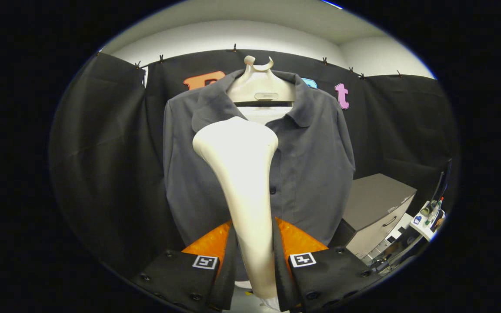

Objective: Iron the clothes twice with a garment steamer, once on the left side and once on the right side.

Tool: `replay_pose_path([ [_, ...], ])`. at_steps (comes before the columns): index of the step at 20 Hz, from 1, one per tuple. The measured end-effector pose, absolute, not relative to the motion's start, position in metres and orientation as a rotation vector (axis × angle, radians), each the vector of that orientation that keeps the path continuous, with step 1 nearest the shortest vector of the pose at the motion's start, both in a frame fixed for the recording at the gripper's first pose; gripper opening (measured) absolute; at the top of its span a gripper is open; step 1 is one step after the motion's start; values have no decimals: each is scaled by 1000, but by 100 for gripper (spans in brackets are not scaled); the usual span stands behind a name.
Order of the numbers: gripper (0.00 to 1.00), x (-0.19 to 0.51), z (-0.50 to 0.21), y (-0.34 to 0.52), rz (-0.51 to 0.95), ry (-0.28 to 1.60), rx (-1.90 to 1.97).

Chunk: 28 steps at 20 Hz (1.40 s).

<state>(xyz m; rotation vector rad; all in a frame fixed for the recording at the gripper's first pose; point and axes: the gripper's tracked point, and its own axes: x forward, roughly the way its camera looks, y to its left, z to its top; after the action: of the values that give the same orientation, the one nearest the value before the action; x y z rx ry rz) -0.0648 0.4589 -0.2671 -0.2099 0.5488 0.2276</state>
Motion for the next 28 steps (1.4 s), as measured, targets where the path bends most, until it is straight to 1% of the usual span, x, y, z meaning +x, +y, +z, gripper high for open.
replay_pose_path([
  [9, 47, -64, -350, 452, 196, 716, -232],
  [19, 47, -89, -417, 442, 177, 884, -255],
  [28, 47, -122, -486, 409, 169, 1013, -278],
])
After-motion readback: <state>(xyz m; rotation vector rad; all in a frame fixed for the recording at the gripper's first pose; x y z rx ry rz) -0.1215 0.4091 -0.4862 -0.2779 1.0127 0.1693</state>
